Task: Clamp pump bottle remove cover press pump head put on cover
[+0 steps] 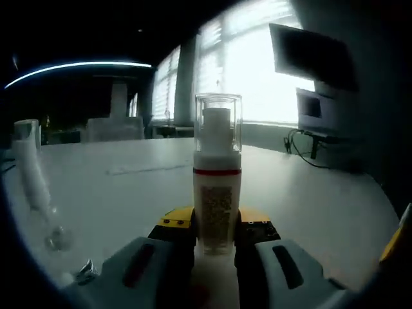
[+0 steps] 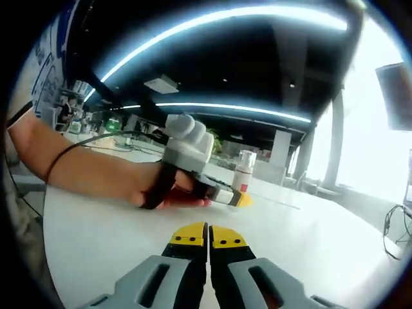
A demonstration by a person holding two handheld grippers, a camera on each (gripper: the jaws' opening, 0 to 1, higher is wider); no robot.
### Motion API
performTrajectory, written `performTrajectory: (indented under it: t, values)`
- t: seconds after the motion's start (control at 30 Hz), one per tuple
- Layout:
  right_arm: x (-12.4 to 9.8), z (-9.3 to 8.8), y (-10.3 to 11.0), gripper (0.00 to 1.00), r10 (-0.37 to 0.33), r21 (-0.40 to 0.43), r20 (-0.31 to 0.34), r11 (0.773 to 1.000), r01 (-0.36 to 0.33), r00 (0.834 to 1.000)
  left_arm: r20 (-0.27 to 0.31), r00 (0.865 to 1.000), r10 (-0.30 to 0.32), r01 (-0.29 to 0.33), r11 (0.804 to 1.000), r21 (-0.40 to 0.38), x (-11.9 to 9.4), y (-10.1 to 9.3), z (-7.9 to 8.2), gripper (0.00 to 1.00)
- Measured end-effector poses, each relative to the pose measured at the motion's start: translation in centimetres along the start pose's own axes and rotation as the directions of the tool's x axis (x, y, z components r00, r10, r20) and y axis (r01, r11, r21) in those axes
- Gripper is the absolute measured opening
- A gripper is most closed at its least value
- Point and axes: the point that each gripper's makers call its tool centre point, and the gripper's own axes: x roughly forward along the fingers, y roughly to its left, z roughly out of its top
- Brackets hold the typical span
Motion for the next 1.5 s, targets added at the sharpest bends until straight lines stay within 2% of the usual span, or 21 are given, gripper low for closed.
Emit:
performTrajectory:
  t: [0.03, 0.13, 0.17, 0.33, 0.4, 0.47, 0.53, 0.73, 0.8, 0.87, 1.13, 1.2, 1.33, 1.4, 1.47, 1.5]
  values:
    - [0.0, 0.0, 0.0, 0.0, -0.001, -0.001, 0.001, 1.0, 0.001, 1.0, 0.0, 1.0, 0.011, -0.011, 1.0, 0.027, -0.3, -0.4, -0.1, 0.14]
    - [0.0, 0.0, -0.1, 0.0, -0.01, -0.008, -0.001, 1.0, 0.01, 1.0, -0.003, 1.0, 0.011, -0.011, 1.0, 0.016, -0.2, -0.7, 0.0, 0.14]
    - [0.0, 0.0, 0.0, 0.0, -0.011, -0.014, -0.002, 1.0, 0.011, 1.0, -0.005, 1.0, 0.01, -0.01, 1.0, 0.016, -0.4, -1.4, -0.2, 0.14]
    - [0.1, -0.1, -0.1, 0.0, -0.012, -0.018, -0.004, 1.0, 0.012, 1.0, -0.02, 1.0, 0.01, -0.009, 0.999, 0.046, 0.3, -2.1, -0.9, 0.14]
    - [0.1, -0.1, -0.1, 0.0, -0.01, -0.017, -0.001, 1.0, 0.01, 1.0, -0.027, 1.0, 0.014, -0.013, 0.998, 0.069, 0.5, -1.9, -0.9, 0.14]
    - [0.0, -0.1, -0.1, 0.0, -0.014, -0.016, -0.002, 1.0, 0.014, 1.0, -0.023, 1.0, 0.019, -0.018, 0.998, 0.068, 1.4, -0.5, -0.6, 0.14]
    - [0.0, -0.1, -0.1, 0.0, -0.016, -0.02, -0.002, 1.0, 0.016, 1.0, -0.025, 1.0, 0.016, -0.015, 0.998, 0.055, 0.6, -1.2, -0.8, 0.14]
    - [0.1, -0.1, -0.1, 0.0, -0.019, -0.027, -0.006, 0.999, 0.019, 1.0, -0.035, 0.999, 0.025, -0.023, 0.998, 0.058, 1.7, -0.3, -0.9, 0.14]
    - [0.1, -0.1, -0.1, 0.0, -0.017, -0.029, -0.006, 0.999, 0.016, 1.0, -0.032, 0.999, 0.032, -0.029, 0.997, 0.071, 0.7, -1.1, -1.2, 0.14]
    - [0.1, -0.1, 0.0, 0.0, -0.016, -0.032, -0.005, 0.999, 0.016, 1.0, -0.027, 0.999, 0.031, -0.029, 0.995, 0.091, 2.0, 0.0, -0.6, 0.14]
    - [0.0, -0.1, 0.1, 0.0, -0.012, -0.039, -0.002, 0.999, 0.012, 1.0, -0.036, 0.999, 0.011, -0.008, 0.997, 0.078, 1.3, -1.1, -1.3, 0.18]
    - [0.0, 0.0, 0.1, 0.0, -0.013, -0.038, -0.001, 0.999, 0.013, 1.0, -0.033, 0.999, 0.014, -0.011, 0.996, 0.09, 1.4, -0.8, -1.1, 0.2]
    - [0.0, 0.0, 0.0, 0.0, -0.014, -0.036, 0.0, 0.999, 0.014, 1.0, -0.032, 0.999, 0.009, -0.007, 0.996, 0.089, 0.4, -1.6, -1.3, 0.21]
    - [0.0, 0.0, 0.1, 0.0, -0.013, -0.033, 0.0, 0.999, 0.013, 1.0, -0.03, 1.0, 0.004, -0.002, 0.996, 0.085, 1.2, -1.0, -1.1, 0.21]
    - [0.0, 0.0, 0.1, 0.0, -0.013, -0.031, 0.0, 0.999, 0.013, 1.0, -0.023, 1.0, 0.001, 0.001, 0.997, 0.073, 0.1, -1.6, -1.1, 0.21]
    - [0.0, 0.0, 0.0, 0.0, -0.014, -0.032, -0.001, 0.999, 0.014, 1.0, -0.02, 1.0, -0.004, 0.005, 0.998, 0.068, 0.9, -1.1, -1.0, 0.21]
